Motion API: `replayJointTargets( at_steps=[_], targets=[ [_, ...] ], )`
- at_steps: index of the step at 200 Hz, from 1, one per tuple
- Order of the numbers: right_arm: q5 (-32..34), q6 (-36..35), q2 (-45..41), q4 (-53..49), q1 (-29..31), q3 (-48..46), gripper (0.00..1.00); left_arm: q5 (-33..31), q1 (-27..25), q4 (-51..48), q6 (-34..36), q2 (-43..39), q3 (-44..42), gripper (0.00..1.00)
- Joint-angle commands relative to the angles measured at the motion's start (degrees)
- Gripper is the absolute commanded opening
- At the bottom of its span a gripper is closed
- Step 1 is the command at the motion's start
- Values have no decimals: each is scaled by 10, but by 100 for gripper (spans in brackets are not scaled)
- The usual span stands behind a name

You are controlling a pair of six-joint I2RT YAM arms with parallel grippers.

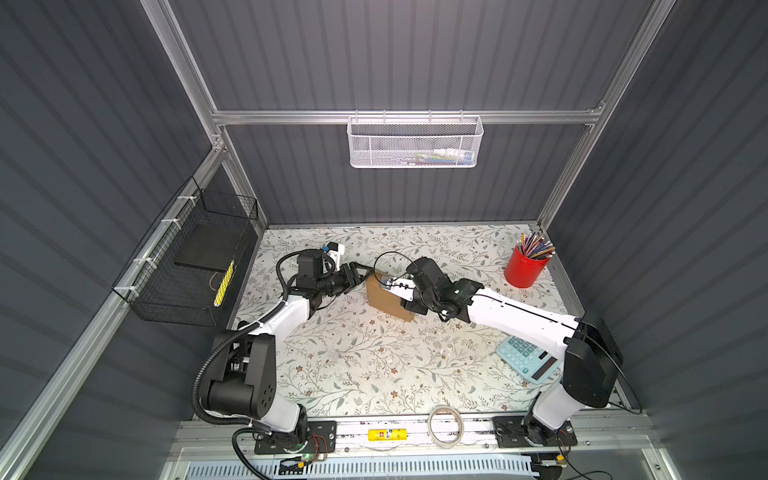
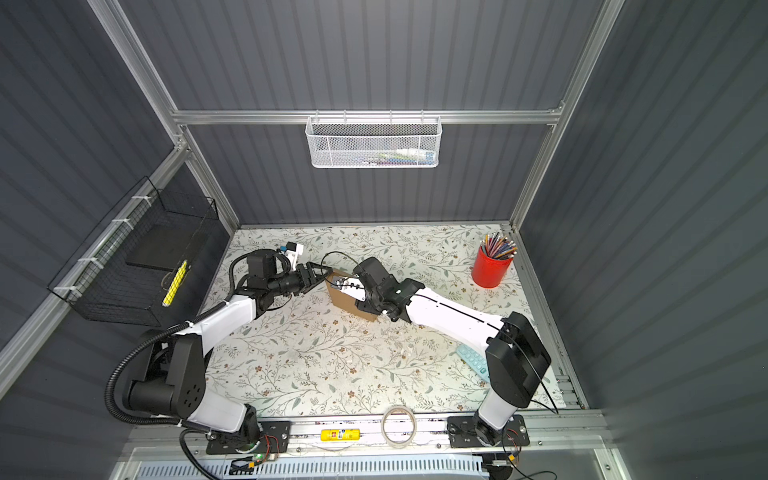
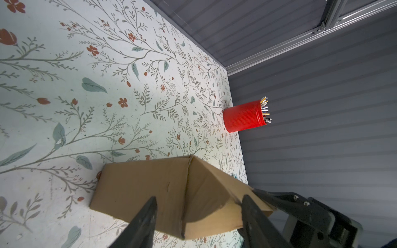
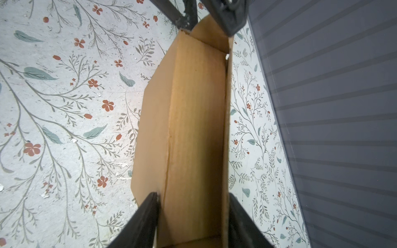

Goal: Fold the paper box

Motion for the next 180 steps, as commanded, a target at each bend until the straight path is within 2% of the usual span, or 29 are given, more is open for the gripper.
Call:
replayJointTargets(
  at_steps=[1, 110, 180],
  targets=[
    [-5, -2, 14, -16, 3, 8, 51, 0, 2, 6, -15, 16, 9, 62],
    [-6, 0, 18, -13, 3, 11, 49, 5, 2, -20, -11, -22, 22, 63],
    [-3, -4, 18, -12, 3, 10, 47, 10, 2, 13, -31, 19, 36, 63]
  ],
)
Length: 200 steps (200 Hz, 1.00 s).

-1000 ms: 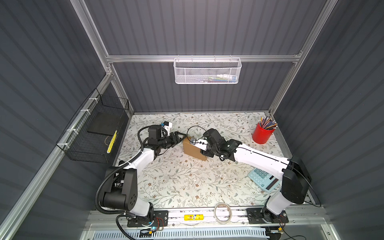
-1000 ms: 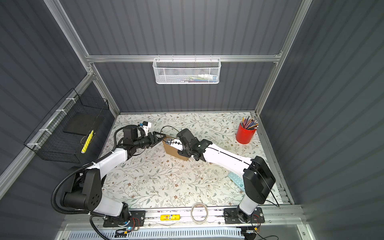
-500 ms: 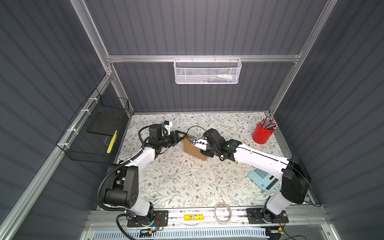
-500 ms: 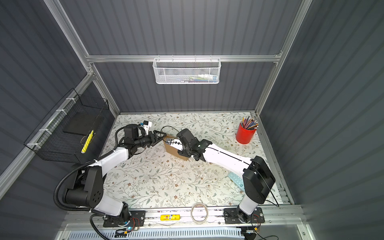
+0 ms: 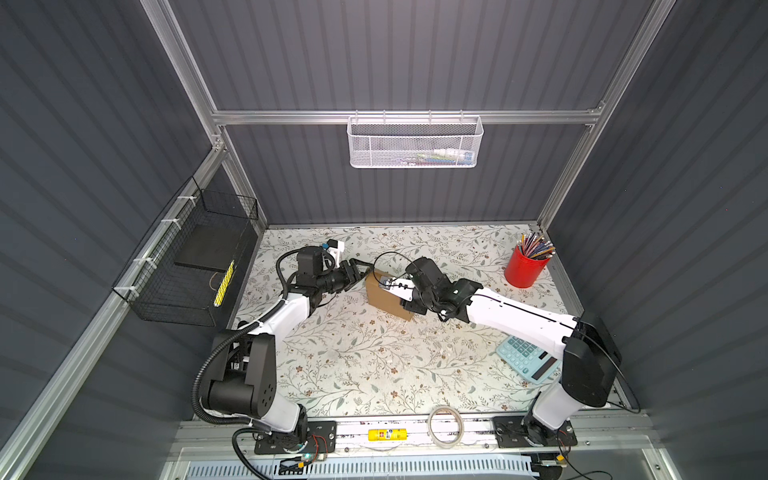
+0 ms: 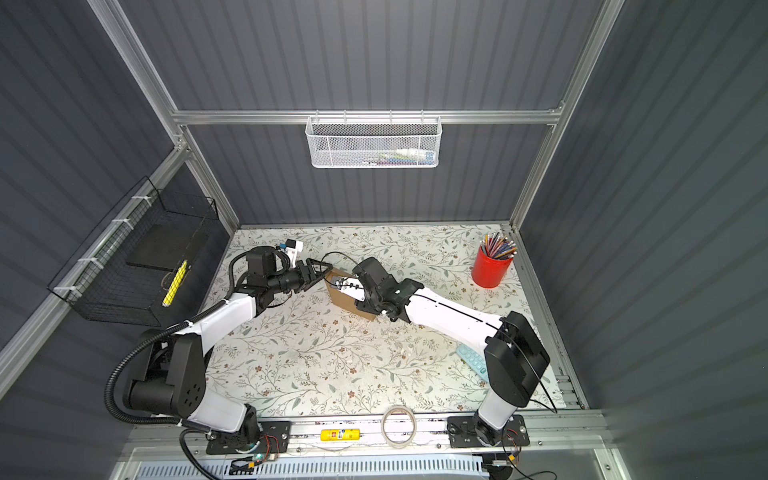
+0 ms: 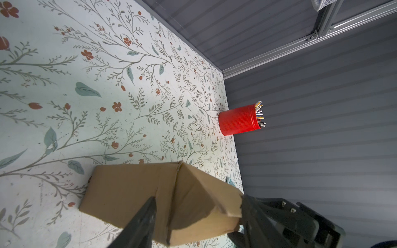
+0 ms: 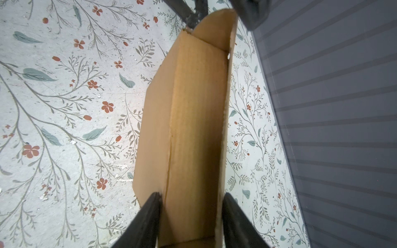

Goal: Fold the paper box

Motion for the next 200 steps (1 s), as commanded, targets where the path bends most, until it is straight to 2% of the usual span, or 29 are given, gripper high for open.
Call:
replayJointTargets(
  at_steps=[1, 28, 80, 98, 146, 200],
  targets=[
    [-3, -3, 14, -16, 3, 8, 47, 8, 2, 14, -10, 18, 17, 63],
    [-3, -3, 14, -16, 3, 9, 47, 8, 2, 17, -10, 25, 7, 62],
    [-1, 1, 16, -14, 3, 10, 47, 7, 2, 28, -12, 35, -14, 51],
    [0, 1, 16, -12, 3, 8, 47, 5, 2, 30, -12, 38, -15, 44],
    [1, 8, 25, 7, 3, 0, 47, 3, 2, 37, -15, 51, -10, 38],
    [5, 10, 26, 11, 3, 2, 48, 2, 1, 27, -5, 51, -10, 41]
  ],
)
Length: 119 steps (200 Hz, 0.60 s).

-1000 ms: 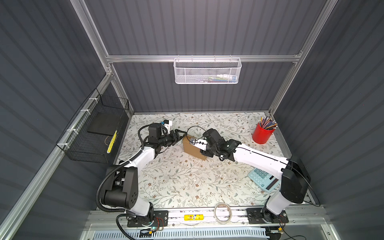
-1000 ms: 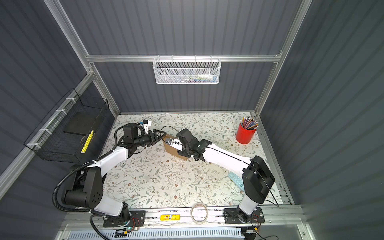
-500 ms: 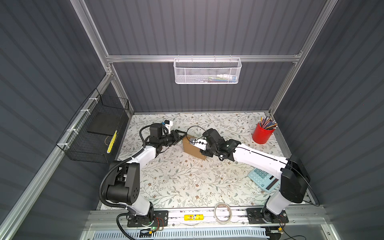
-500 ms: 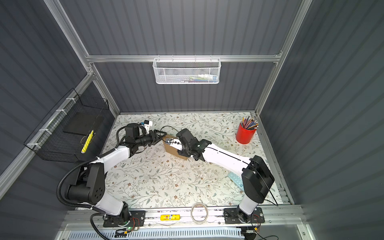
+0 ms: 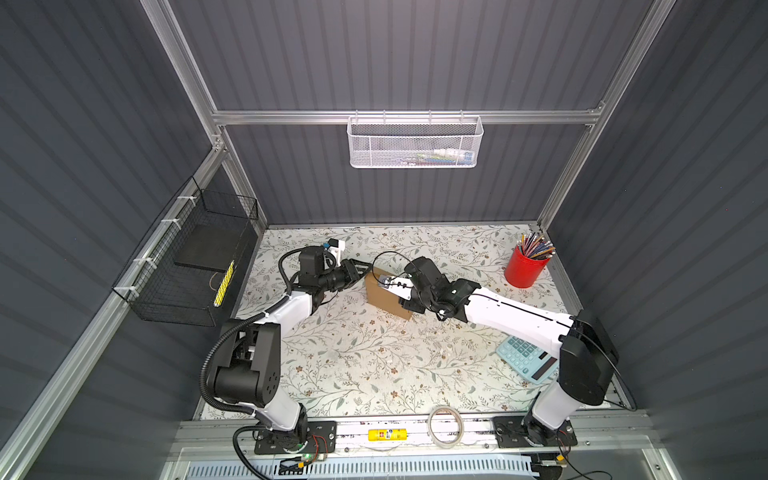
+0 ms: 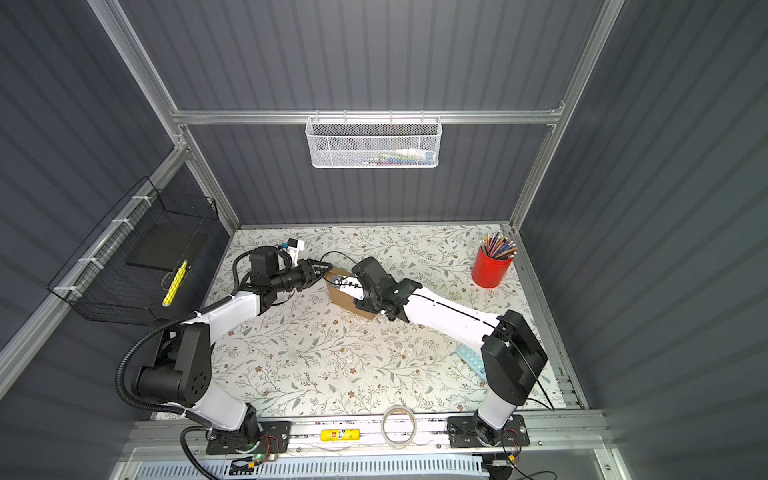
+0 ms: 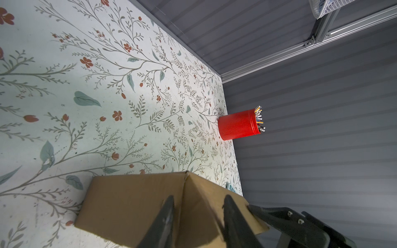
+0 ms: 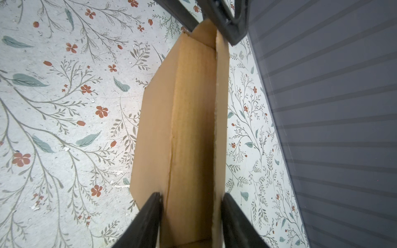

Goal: Fold the paper box

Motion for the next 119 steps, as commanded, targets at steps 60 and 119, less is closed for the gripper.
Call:
replayJointTargets(
  at_steps=[60, 119],
  targets=[
    [-1, 11, 15, 0, 3, 0, 54, -3, 1, -26, 13, 19, -11, 40],
    [7, 10, 15, 2, 3, -2, 52, -5, 1, -20, 12, 21, -19, 35]
  ],
)
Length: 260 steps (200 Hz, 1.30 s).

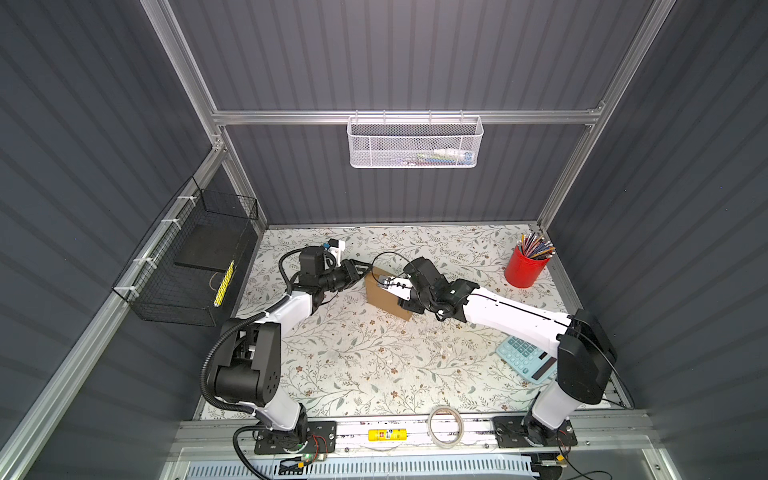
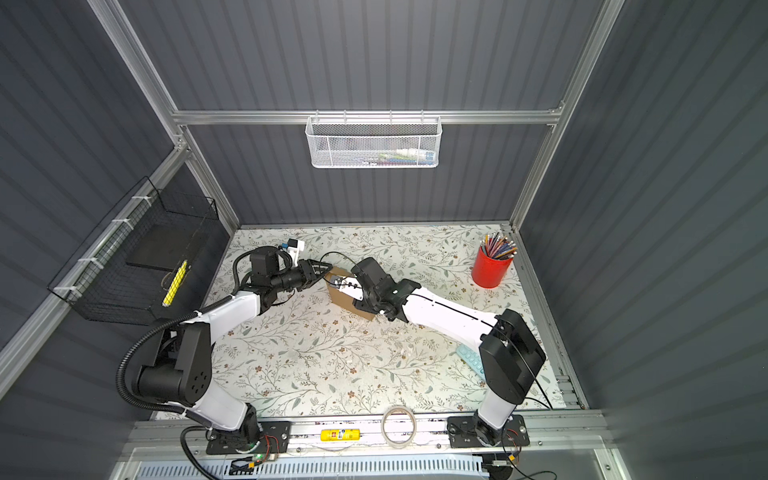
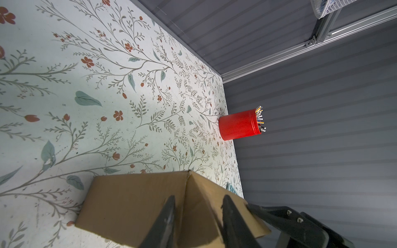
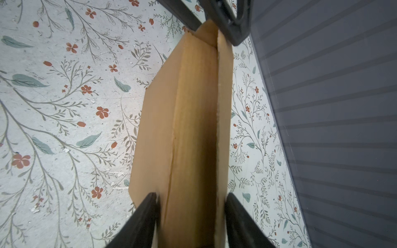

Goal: Fold the paper box

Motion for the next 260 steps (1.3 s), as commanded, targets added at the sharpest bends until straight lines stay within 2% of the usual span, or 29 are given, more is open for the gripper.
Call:
replayJointTargets(
  at_steps=[1, 61, 121, 179, 260],
  targets=[
    [6, 9, 10, -2, 3, -3, 52, -4, 1, -21, 11, 19, -19, 35],
    [13, 10, 12, 5, 3, -10, 46, -3, 1, -17, 9, 23, -23, 32],
    [15, 11, 13, 12, 2, -16, 46, -7, 1, -16, 11, 26, -28, 28],
    [16, 12, 11, 17, 2, -19, 46, -2, 1, -23, 12, 21, -18, 43],
    [20, 18, 4, 15, 2, -21, 46, 9, 1, -17, 15, 20, -29, 41]
  ],
)
